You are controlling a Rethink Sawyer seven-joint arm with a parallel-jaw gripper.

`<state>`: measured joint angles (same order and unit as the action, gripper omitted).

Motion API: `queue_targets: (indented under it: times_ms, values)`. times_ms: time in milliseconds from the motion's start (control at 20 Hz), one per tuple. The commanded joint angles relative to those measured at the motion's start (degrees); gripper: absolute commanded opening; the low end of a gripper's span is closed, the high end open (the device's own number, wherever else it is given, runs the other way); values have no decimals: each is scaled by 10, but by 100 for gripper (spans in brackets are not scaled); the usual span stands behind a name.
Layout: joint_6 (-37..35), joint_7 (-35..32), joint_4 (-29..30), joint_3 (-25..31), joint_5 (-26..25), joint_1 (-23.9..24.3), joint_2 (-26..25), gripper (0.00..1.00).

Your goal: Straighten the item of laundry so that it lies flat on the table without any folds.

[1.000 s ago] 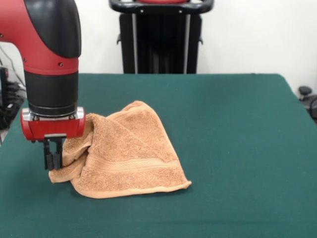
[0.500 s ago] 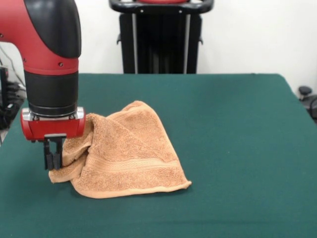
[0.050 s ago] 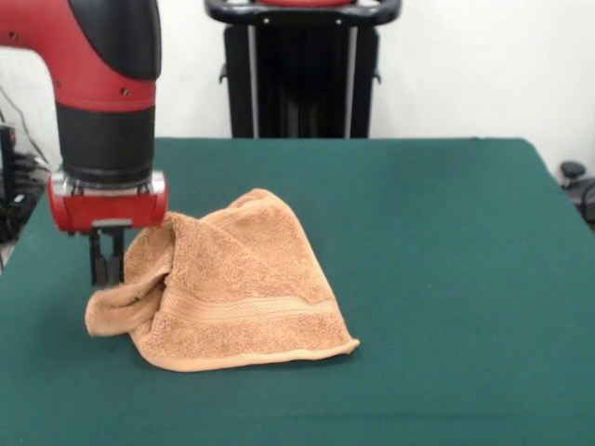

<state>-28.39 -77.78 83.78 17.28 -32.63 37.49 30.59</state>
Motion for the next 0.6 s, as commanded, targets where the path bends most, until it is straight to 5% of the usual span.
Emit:
queue_targets:
  times_ms: [50, 600]
  values:
    - [14, -101, 152, -27, 7, -28, 49, 0]
    - [43, -102, 178, -38, 15, -20, 45, 0]
